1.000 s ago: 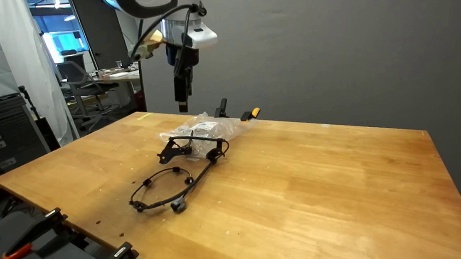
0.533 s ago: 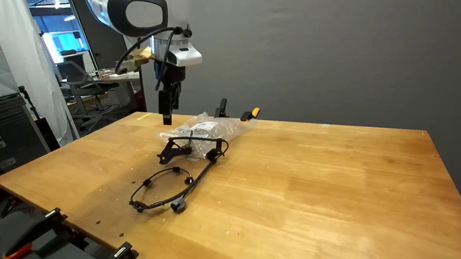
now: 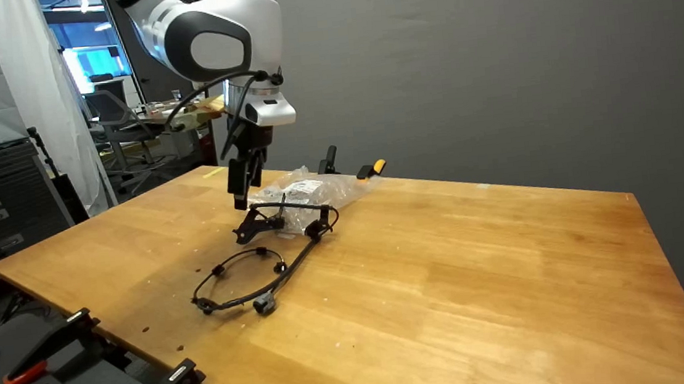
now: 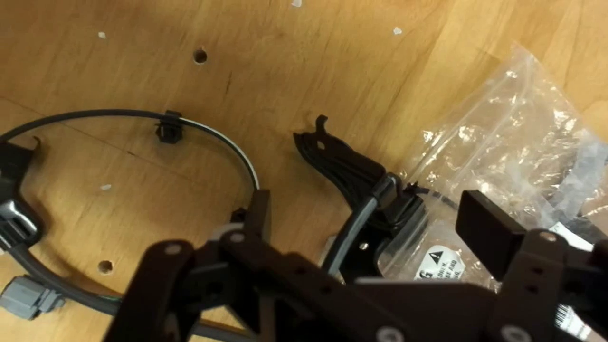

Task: Remove the cable from the plastic

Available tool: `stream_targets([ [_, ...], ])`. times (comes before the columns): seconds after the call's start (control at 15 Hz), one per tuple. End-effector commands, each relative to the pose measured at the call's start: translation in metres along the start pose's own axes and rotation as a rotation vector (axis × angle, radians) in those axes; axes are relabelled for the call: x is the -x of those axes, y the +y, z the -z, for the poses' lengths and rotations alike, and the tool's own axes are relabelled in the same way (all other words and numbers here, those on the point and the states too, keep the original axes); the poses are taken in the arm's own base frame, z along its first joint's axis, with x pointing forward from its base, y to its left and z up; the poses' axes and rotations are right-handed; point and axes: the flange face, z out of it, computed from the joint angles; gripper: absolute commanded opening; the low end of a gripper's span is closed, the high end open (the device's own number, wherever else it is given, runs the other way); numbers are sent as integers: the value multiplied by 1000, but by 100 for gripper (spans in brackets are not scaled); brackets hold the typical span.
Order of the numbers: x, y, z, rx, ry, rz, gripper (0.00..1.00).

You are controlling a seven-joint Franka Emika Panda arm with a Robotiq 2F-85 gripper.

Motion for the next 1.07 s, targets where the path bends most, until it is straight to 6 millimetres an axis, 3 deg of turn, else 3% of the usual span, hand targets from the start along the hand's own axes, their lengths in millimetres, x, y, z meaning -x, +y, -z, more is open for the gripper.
stream_targets([
  [0.0,4,-3,-9,2,12,-25,100],
  [0.27,1,-5,-17,-2,60,-33,60],
  [0.47,-5,-6,-21,1,122,-26,52],
  [0.6,-14,-6,-21,6,177,-12,57],
  [0.67,-17,-6,-20,6,200,-5,39],
  [0.73,-20,-6,-19,3,216,-2,30],
  [0.8,-22,-6,-18,1,230,2,29],
  [1.0,-18,-7,-12,-22,237,18,5],
])
